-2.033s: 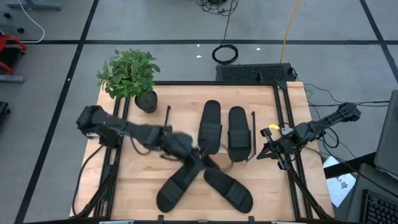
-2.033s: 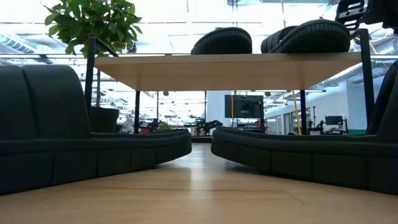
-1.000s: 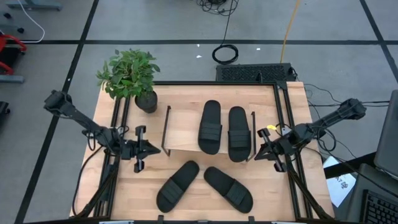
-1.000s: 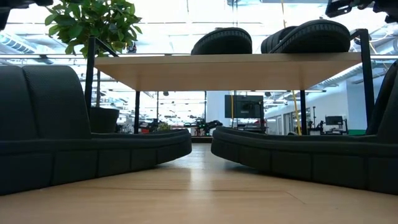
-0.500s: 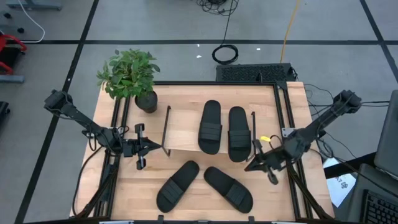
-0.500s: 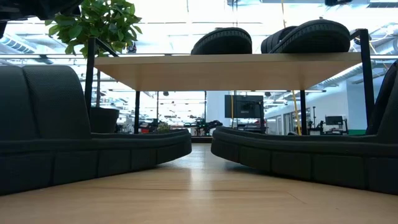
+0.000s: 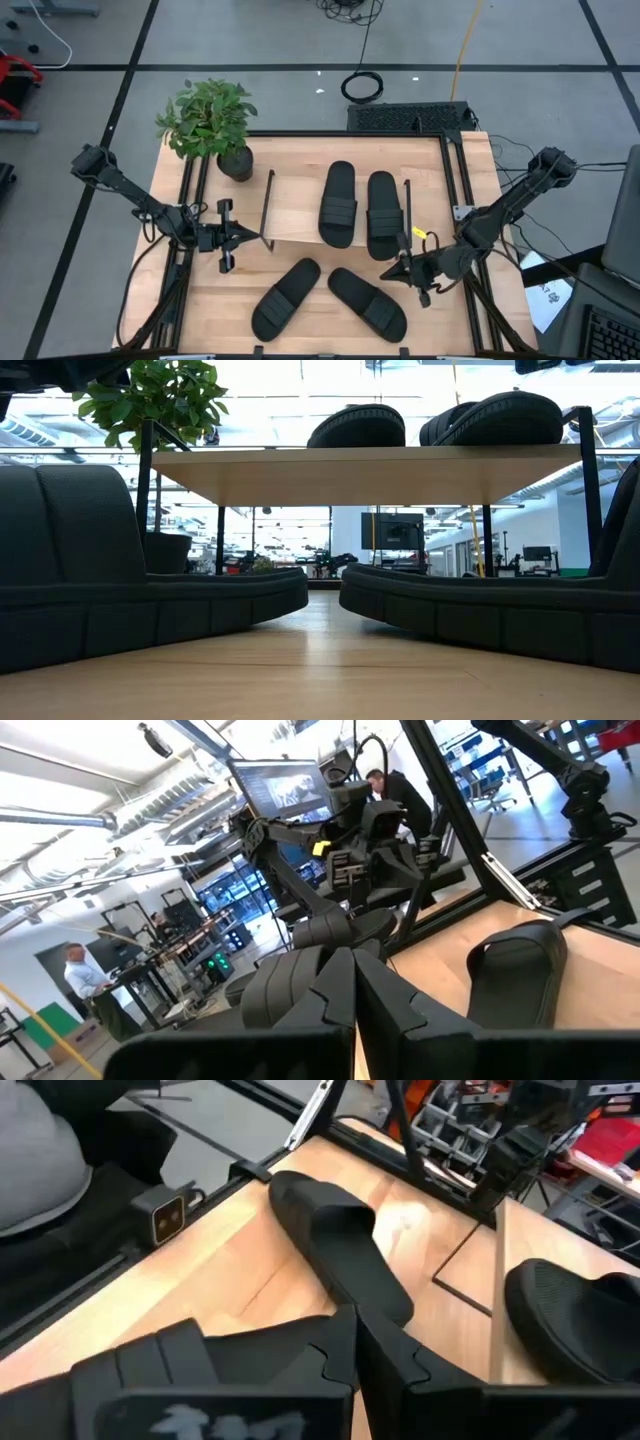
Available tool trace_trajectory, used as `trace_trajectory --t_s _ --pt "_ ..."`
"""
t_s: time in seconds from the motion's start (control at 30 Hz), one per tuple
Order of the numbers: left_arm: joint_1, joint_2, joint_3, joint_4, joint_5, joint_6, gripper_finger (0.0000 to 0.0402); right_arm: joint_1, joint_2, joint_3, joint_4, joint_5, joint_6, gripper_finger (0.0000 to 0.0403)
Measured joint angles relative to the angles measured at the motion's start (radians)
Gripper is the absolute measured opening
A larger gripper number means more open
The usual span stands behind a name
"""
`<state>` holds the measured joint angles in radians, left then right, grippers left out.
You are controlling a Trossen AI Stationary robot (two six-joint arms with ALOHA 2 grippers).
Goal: Pick and place slides into the shelf
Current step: Adjust the shelf on the table
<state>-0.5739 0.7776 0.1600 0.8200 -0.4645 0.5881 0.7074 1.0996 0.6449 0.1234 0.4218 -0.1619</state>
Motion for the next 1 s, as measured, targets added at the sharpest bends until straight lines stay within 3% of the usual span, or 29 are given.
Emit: trace_trajectory --t_s 0.3,0.53,0.77,1.0 --pt "0.0 0.0 0.0 0.0 0.0 0.009 0.0015 -0.001 0.001 0.001 -0.08 0.007 0.001 0.0" --pt "0.0 0.0 0.0 0.0 0.0 0.031 0.0002 -0.002 0.001 0.001 -0.116 0.133 -0.041 0.0" --pt "0.0 0.0 0.0 0.0 0.0 0.026 0.002 -0.002 0.026 0.001 -0.128 0.132 -0.041 0.0" --pt "0.0 0.0 0.0 0.0 0.0 0.024 0.0012 -0.046 0.043 0.001 -0.122 0.134 -0.051 0.0"
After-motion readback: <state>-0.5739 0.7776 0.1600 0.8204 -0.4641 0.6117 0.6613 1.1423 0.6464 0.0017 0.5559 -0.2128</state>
